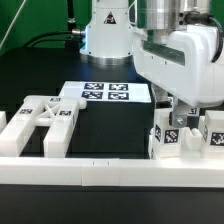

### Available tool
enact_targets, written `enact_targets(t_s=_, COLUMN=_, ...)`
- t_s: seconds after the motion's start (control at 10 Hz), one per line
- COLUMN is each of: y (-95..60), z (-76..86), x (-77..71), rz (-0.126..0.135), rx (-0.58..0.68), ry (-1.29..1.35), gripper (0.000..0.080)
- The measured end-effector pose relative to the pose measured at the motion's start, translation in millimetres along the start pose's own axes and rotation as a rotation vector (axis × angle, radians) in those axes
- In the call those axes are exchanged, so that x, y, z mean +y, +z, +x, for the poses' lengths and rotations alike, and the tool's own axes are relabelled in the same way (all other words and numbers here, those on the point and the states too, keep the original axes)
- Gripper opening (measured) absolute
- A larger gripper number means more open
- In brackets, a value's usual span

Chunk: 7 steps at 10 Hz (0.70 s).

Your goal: Assemble chair

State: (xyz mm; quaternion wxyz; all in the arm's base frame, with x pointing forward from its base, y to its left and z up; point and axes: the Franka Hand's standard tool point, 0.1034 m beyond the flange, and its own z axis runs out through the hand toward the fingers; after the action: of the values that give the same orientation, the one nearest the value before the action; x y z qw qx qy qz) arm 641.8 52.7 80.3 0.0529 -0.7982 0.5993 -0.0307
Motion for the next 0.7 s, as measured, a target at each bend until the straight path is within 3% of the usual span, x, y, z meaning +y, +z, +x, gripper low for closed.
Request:
enact_targets(t_s=0.1, y=-0.2, z=3.3, x=0.6, rz=0.000, rx=0.001, ry=-0.074, gripper=0.0532)
enact_targets(t_s=0.2, y=-0.2, z=3.4, x=0.9, rz=-0.002, rx=0.000, ry=-0.090, gripper=0.0532)
enact_targets(t_s=0.3, y=-0.3, z=3.9, x=0.9, rz=-0.003, rx=0.002, ry=-0.216, gripper=0.0630)
enact_targets(t_s=0.7, y=-0.2, z=5.2, x=1.3, rz=-0.004, rx=0.002, ry=-0.598, gripper=0.0649)
